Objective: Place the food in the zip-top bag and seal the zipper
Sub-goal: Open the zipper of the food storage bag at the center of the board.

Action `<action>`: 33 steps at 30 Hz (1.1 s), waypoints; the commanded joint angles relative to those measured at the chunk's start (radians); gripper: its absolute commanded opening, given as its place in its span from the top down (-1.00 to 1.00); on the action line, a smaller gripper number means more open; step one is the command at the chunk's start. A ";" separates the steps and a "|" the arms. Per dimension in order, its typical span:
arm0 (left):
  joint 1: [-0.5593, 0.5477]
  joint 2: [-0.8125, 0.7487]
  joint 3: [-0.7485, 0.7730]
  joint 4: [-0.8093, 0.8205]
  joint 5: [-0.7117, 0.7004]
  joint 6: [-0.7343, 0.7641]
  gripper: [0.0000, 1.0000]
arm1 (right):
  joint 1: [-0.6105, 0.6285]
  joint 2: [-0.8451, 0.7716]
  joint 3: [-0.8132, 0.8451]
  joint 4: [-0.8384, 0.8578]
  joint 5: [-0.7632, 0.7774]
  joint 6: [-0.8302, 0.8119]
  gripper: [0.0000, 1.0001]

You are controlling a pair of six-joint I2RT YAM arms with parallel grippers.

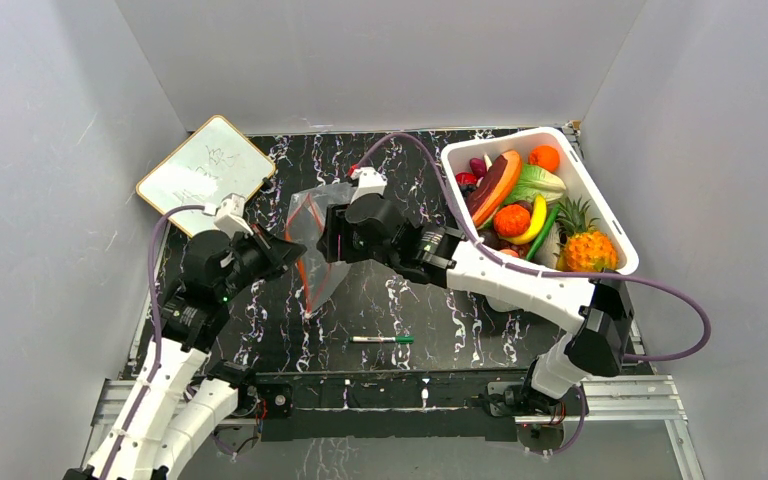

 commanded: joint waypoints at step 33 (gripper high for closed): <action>0.004 -0.026 -0.027 -0.035 -0.064 0.407 1.00 | -0.066 -0.110 0.002 -0.058 0.011 -0.293 -0.15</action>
